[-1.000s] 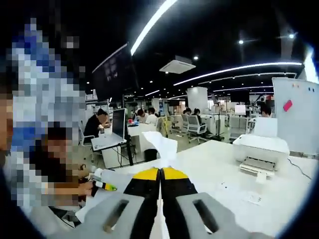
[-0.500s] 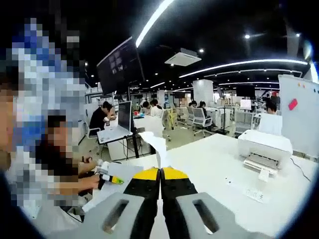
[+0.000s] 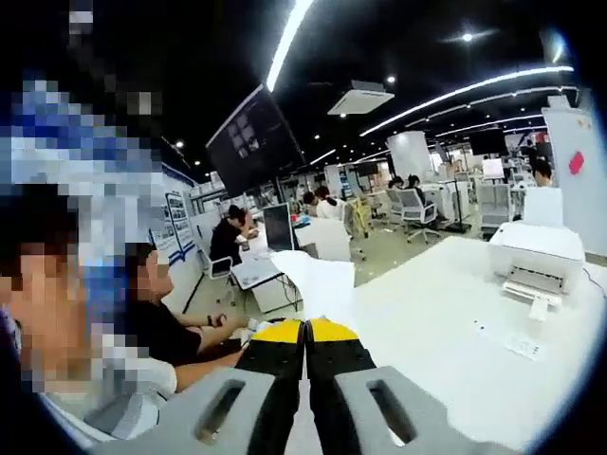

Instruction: Organize the stack of printing papers by aligning and flattening the scattered papers on the table

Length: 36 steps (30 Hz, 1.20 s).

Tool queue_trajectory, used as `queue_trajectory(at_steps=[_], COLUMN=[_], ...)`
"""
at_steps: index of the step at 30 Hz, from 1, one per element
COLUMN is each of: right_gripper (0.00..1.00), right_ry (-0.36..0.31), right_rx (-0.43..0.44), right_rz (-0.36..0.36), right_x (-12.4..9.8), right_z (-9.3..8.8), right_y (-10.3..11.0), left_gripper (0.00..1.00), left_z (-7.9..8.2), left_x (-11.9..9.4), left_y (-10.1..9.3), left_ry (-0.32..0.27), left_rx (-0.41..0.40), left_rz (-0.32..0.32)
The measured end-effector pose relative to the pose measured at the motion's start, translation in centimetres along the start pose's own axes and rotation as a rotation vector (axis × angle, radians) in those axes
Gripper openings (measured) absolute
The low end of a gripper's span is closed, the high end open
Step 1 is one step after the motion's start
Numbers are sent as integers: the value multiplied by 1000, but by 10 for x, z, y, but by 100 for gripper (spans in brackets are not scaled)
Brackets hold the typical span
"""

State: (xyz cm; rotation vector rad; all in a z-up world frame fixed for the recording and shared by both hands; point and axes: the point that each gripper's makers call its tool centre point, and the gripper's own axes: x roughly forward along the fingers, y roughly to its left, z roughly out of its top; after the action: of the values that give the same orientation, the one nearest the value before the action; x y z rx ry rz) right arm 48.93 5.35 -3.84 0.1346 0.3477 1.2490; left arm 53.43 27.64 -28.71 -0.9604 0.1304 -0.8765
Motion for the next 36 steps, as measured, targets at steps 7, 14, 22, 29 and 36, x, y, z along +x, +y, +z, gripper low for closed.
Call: queue_trajectory(at_steps=[7, 14, 22, 29, 36], right_gripper=[0, 0, 0, 0, 0], right_ry=[12, -13, -3, 6, 24], right_rx=[109, 192, 410, 434, 312], right_rz=[87, 139, 179, 170, 194], right_x=[4, 2, 31, 35, 33], right_z=[-8, -1, -36, -39, -29], right_y=[28, 39, 11, 17, 53], left_gripper=[6, 6, 6, 6, 6], left_z=[-4, -4, -4, -4, -3], left_x=[1, 1, 1, 1, 1], left_y=[8, 9, 9, 9, 9], left_ry=[28, 24, 25, 25, 19], left_rx=[3, -12, -11, -13, -19], left_rz=[43, 54, 56, 53, 47])
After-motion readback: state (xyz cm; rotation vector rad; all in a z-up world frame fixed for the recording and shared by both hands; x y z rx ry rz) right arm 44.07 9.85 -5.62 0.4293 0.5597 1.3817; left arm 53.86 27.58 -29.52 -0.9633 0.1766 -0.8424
